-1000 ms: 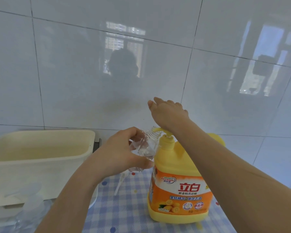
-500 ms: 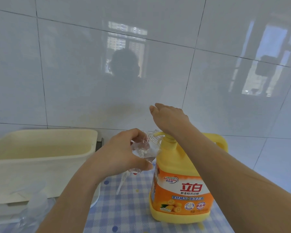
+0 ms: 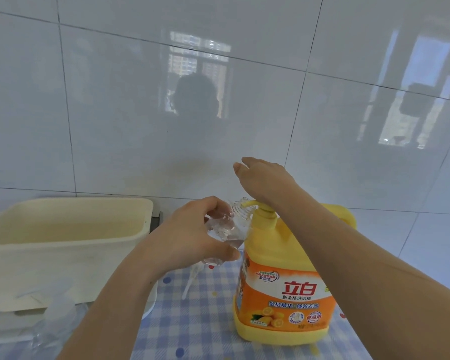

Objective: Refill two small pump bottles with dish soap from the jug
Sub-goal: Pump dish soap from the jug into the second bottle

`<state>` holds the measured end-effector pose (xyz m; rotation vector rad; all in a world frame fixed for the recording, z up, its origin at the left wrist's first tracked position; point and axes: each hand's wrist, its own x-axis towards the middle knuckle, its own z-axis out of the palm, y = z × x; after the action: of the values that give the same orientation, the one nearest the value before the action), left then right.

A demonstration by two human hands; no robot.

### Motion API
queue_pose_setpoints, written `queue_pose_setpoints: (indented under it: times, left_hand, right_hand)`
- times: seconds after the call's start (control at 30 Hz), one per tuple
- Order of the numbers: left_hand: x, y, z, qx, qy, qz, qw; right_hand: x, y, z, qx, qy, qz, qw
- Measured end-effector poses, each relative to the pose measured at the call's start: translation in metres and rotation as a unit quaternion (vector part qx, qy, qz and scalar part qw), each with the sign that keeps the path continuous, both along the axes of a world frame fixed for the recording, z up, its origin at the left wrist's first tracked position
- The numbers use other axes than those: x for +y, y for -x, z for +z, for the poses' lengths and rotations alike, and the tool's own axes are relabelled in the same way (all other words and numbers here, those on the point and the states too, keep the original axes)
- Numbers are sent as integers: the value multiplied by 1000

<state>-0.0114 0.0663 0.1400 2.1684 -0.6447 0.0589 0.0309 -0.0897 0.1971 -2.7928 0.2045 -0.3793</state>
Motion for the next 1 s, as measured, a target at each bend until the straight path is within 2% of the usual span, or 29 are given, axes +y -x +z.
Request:
queue_pose_setpoints:
  times: [0.27,0.5,0.77,1.0]
  left_hand:
    - [-3,3,1,-8,24,5,1000]
    - [-3,3,2,-8,35,12,999]
    - [-1,2,3,-2,53,9,999]
    - [-2,3,2,-8,22,8,1000]
  right_hand:
    - [5,10,28,-64,52,-18,996]
    - [8,11,21,-92,24,-32,995]
    - [3,4,16,-79,6,-27,996]
    - [5,3,2,-66,25,-18,997]
